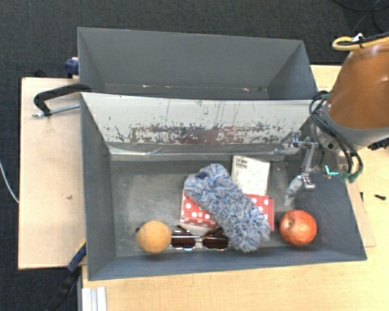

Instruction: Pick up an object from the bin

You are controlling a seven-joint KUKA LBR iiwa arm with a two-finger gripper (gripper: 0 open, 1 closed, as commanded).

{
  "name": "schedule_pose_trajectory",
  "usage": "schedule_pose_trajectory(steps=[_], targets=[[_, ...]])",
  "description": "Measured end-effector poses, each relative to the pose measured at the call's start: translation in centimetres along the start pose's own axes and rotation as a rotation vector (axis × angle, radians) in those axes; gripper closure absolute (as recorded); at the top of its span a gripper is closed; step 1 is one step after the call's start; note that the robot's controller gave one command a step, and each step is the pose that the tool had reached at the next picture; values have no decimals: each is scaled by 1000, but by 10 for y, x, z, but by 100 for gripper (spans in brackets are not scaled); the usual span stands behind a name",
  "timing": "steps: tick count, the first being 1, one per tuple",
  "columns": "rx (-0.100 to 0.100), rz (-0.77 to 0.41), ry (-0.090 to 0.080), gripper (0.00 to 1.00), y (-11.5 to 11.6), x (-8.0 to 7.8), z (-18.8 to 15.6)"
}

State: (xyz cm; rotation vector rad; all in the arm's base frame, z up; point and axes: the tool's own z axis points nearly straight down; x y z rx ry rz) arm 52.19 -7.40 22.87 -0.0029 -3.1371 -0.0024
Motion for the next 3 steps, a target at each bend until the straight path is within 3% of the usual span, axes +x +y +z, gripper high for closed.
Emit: schedule_pose_trajectory(steps=[1, 2, 3], targets=[[1, -2, -8, 0, 0, -2, -4], [1, -66, -11, 0, 40, -7, 70], [1, 42, -5, 0, 86, -11, 75]])
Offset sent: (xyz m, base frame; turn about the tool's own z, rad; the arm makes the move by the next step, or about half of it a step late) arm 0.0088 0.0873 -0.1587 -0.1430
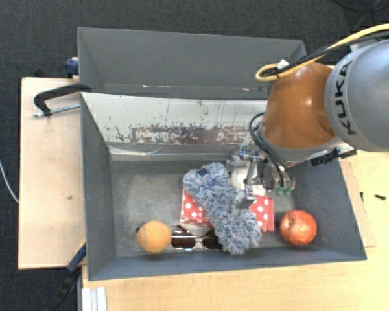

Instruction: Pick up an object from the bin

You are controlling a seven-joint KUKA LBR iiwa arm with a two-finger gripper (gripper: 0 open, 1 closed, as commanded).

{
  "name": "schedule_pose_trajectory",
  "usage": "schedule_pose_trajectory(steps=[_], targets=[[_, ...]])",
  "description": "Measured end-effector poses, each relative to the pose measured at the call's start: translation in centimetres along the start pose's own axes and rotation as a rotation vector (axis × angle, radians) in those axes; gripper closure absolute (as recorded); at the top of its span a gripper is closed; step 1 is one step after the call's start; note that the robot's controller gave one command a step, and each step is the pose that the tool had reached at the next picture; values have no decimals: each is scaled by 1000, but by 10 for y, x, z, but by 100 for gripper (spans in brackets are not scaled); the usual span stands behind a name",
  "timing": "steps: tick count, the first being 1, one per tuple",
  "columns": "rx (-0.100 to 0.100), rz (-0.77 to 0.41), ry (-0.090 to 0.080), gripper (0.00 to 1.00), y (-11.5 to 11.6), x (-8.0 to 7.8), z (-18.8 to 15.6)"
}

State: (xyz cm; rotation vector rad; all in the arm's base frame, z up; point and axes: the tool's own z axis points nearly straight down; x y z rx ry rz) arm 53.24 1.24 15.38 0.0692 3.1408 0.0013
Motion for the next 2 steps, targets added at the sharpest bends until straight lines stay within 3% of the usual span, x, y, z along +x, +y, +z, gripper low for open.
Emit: schedule_pose_trajectory(steps=[1, 2], targets=[[0, -213, -6, 0, 26, -33, -7], [-5, 69, -8, 0, 17, -28, 50]])
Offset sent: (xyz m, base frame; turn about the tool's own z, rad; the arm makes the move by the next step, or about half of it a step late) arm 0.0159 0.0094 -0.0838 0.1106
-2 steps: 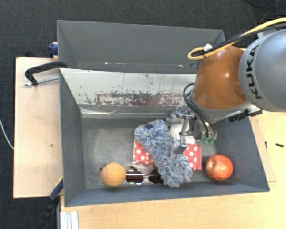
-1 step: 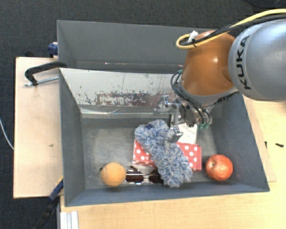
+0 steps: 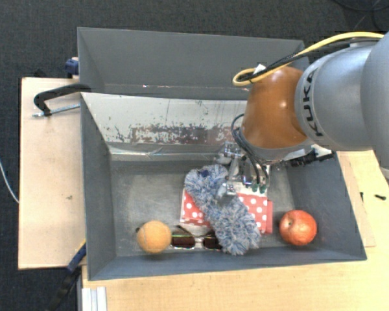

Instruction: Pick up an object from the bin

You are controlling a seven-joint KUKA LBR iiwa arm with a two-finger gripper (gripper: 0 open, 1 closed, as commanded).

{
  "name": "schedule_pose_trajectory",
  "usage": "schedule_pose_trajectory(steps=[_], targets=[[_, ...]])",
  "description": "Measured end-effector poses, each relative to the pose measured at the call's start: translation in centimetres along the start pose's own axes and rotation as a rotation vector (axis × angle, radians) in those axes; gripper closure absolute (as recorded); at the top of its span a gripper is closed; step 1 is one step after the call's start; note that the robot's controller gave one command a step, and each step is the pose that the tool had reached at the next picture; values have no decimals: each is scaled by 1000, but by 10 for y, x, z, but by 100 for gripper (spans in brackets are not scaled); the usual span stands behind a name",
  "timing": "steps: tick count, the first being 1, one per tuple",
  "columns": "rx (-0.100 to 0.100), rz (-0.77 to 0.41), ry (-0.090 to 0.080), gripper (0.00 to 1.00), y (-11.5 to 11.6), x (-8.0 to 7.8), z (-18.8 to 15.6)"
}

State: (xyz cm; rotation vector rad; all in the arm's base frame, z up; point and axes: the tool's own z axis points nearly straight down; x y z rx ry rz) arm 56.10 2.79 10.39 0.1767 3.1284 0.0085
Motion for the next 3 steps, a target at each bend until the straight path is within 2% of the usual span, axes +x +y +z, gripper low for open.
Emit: schedule_pose_trajectory(steps=[1, 3], targets=[[0, -12, 4, 100, 3, 2, -5], [1, -12, 7, 100, 4, 2, -8]])
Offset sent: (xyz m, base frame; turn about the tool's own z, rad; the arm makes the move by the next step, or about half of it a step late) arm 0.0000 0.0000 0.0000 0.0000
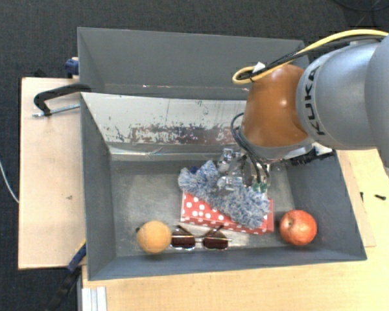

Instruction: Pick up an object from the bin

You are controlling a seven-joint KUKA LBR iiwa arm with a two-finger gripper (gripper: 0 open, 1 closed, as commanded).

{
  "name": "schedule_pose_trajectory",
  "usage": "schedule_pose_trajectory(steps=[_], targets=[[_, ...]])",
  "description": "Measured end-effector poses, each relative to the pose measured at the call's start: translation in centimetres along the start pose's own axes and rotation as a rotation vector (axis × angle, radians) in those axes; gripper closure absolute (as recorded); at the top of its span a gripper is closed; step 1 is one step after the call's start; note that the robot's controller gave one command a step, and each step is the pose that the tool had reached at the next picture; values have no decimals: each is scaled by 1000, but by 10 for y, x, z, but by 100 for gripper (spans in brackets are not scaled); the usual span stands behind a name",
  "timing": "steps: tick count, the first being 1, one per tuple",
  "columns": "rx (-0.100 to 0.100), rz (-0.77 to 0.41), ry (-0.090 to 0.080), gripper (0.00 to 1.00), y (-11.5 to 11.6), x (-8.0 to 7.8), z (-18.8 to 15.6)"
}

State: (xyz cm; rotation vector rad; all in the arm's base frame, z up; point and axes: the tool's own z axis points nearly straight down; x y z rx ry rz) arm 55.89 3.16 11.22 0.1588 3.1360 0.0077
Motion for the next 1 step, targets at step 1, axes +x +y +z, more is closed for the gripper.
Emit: schedule_pose_trajectory(steps=[1], targets=[[2, -1, -2, 100, 0, 0, -12]])
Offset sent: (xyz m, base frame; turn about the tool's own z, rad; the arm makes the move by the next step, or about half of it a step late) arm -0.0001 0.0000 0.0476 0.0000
